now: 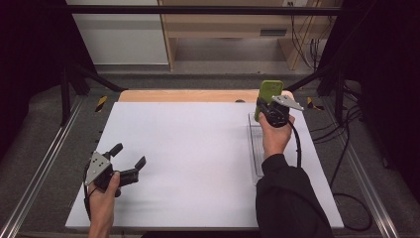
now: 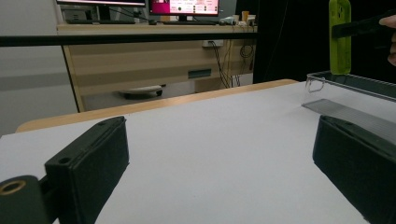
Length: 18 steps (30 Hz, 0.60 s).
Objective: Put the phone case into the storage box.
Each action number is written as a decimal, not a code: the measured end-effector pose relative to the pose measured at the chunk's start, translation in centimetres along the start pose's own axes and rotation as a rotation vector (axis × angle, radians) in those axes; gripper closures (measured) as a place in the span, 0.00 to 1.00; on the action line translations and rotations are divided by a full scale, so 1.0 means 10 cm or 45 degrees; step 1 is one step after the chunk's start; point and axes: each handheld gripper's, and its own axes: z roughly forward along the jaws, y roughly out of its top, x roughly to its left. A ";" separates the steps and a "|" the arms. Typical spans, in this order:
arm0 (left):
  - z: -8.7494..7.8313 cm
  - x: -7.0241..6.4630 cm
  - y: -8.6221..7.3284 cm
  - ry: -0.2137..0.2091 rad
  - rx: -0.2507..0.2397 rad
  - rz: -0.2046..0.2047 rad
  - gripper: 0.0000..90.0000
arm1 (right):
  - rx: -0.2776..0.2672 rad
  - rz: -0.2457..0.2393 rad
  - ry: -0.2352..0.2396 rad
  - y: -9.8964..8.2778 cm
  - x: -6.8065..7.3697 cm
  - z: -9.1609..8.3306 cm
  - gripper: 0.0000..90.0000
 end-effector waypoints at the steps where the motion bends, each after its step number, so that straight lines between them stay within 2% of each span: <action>1: 0.00 0.00 0.00 0.000 0.000 0.000 0.04 | 0.000 0.000 0.000 0.00 0.00 0.00 0.98; 18: -0.01 0.01 0.01 -0.001 -0.009 0.004 0.04 | 0.063 -0.008 -0.029 -0.12 -0.01 0.15 0.98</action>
